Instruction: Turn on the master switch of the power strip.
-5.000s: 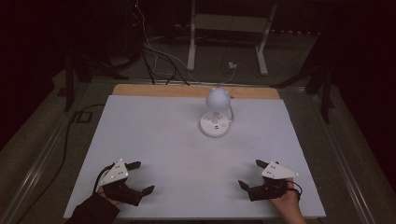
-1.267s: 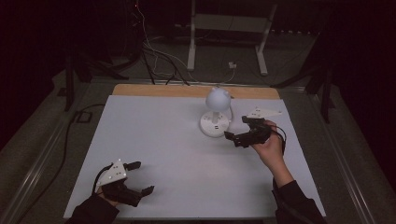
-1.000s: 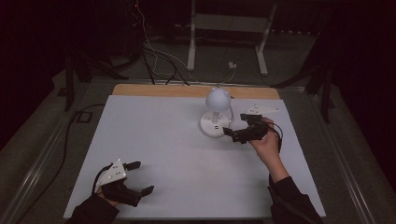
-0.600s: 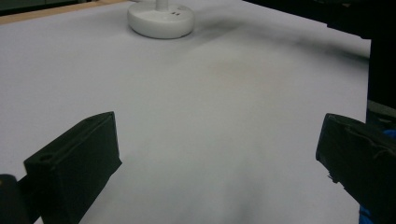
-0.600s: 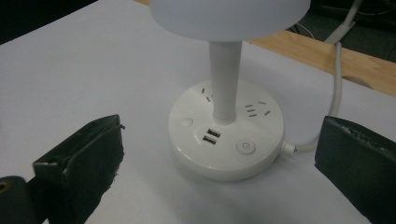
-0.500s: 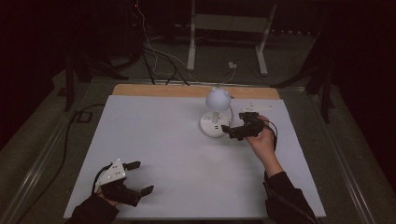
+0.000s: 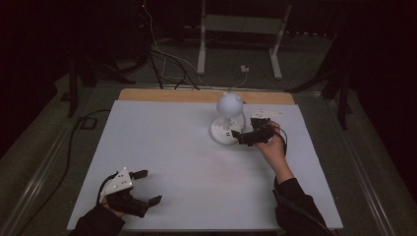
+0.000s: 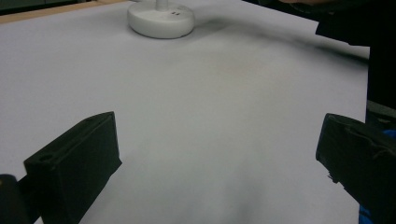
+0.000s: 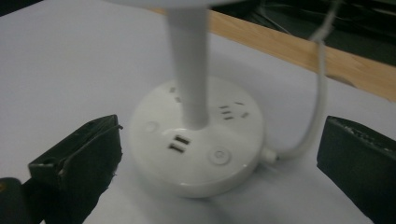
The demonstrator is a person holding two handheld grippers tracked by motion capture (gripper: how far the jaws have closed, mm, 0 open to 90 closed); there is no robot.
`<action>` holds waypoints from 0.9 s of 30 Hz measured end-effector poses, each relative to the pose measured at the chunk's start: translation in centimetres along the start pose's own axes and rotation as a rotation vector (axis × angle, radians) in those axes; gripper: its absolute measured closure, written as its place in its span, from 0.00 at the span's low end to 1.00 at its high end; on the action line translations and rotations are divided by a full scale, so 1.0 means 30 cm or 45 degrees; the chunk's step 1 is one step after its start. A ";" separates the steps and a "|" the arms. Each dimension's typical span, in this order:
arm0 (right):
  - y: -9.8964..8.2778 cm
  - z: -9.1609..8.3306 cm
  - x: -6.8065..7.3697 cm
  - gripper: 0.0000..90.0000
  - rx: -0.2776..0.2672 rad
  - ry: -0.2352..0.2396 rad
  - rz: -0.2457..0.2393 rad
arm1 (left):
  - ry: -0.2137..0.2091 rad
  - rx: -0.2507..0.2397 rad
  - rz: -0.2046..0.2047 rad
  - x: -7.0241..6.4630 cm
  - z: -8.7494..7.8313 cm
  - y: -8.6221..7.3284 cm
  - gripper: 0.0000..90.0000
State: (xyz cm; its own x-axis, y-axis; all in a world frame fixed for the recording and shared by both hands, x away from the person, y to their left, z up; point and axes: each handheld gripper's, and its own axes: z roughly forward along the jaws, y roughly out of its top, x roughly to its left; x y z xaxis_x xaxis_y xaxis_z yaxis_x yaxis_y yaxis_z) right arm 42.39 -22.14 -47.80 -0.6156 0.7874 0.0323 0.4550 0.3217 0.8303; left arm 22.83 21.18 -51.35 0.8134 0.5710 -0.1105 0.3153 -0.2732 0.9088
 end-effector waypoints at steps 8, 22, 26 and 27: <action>-0.012 0.017 -0.020 0.10 0.016 -0.041 0.133 | 0.000 0.003 -0.002 0.001 0.001 -0.001 0.00; 0.015 0.050 -0.003 0.42 0.082 -0.126 0.161 | -0.004 0.005 -0.007 0.002 0.002 -0.001 0.00; 0.016 0.058 -0.001 0.50 0.097 -0.129 0.166 | -0.004 0.005 -0.008 0.002 0.002 -0.001 0.00; 0.016 0.060 0.000 0.52 0.098 -0.131 0.174 | -0.004 0.004 -0.009 0.002 0.001 -0.001 0.00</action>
State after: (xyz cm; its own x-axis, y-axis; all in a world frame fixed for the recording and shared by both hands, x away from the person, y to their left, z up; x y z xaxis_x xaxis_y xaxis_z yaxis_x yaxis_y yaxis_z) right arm 43.77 -21.03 -48.42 -0.4776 0.8748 0.0819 0.5803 0.2441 0.7769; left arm 22.89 21.18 -51.40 0.8127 0.5706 -0.1181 0.3223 -0.2715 0.9069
